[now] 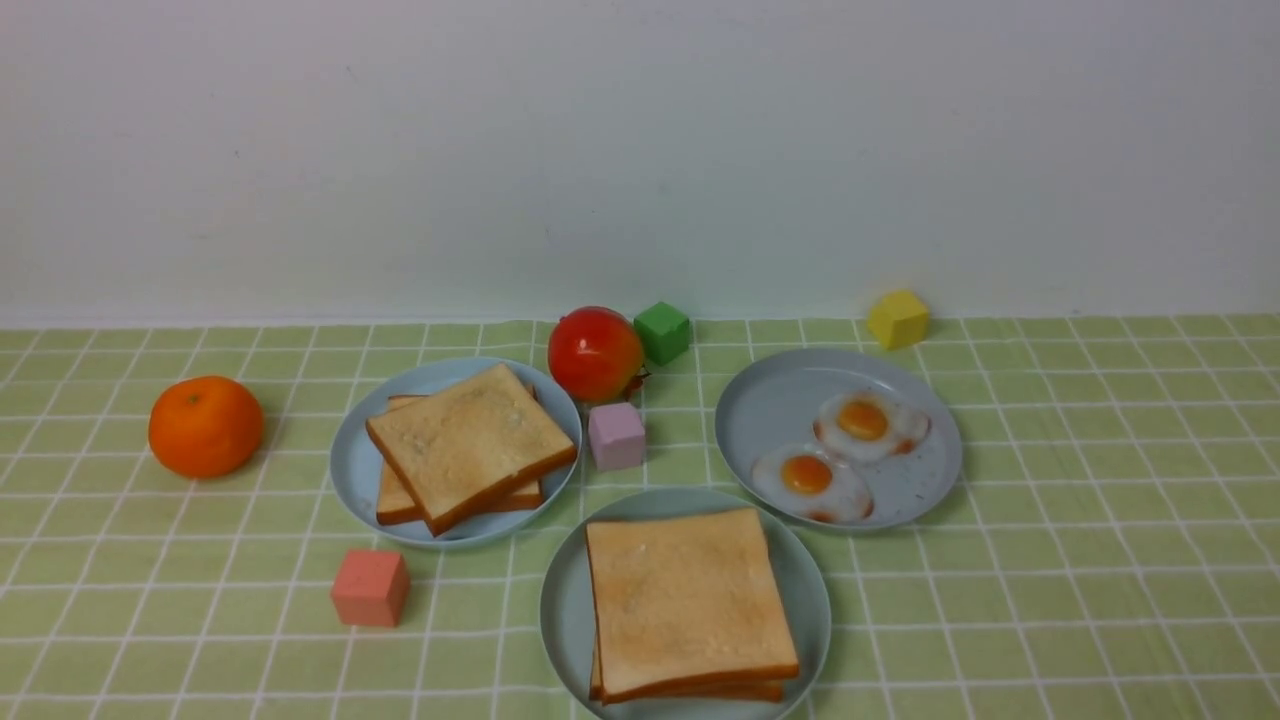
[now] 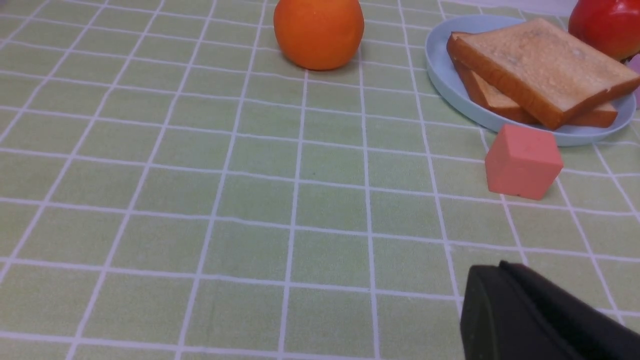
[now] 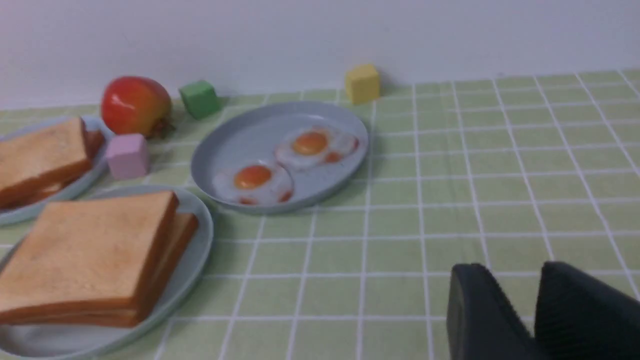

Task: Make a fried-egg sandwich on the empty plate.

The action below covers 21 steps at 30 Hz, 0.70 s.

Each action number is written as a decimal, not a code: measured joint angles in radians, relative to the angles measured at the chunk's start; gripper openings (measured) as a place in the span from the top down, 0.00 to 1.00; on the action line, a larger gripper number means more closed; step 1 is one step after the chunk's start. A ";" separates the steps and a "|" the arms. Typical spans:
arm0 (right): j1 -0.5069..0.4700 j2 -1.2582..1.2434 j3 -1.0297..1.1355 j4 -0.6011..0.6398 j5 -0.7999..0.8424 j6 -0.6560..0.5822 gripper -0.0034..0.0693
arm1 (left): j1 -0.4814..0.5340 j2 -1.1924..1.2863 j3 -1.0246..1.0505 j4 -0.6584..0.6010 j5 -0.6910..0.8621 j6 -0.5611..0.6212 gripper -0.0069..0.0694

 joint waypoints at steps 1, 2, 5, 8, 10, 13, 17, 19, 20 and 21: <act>-0.011 -0.021 0.018 0.007 0.006 0.000 0.67 | 0.000 0.000 0.000 0.000 0.000 0.000 0.91; -0.026 -0.050 0.052 0.012 0.008 0.000 0.67 | 0.000 0.000 0.000 0.000 0.000 0.000 0.91; -0.070 -0.093 0.152 0.050 0.009 0.002 0.66 | 0.001 0.000 0.000 0.000 -0.001 0.000 0.91; -0.099 -0.097 0.162 0.056 -0.042 0.003 0.66 | 0.001 -0.001 0.000 0.000 -0.001 0.000 0.90; -0.103 -0.097 0.165 0.047 -0.050 0.003 0.65 | 0.001 -0.001 0.000 0.000 -0.002 0.000 0.90; -0.105 -0.097 0.166 0.040 -0.055 0.003 0.65 | 0.001 -0.001 0.000 0.000 -0.002 0.000 0.90; -0.105 -0.097 0.166 0.037 -0.057 0.003 0.64 | 0.001 -0.001 0.000 0.000 -0.002 0.000 0.89; -0.105 -0.097 0.166 0.037 -0.057 0.003 0.64 | 0.001 -0.001 0.000 0.000 -0.002 0.000 0.89; -0.105 -0.097 0.166 0.036 -0.057 0.003 0.64 | 0.001 -0.001 0.000 0.000 -0.002 0.000 0.89; -0.105 -0.097 0.166 0.036 -0.057 0.003 0.64 | 0.001 -0.001 0.000 0.000 -0.002 0.000 0.89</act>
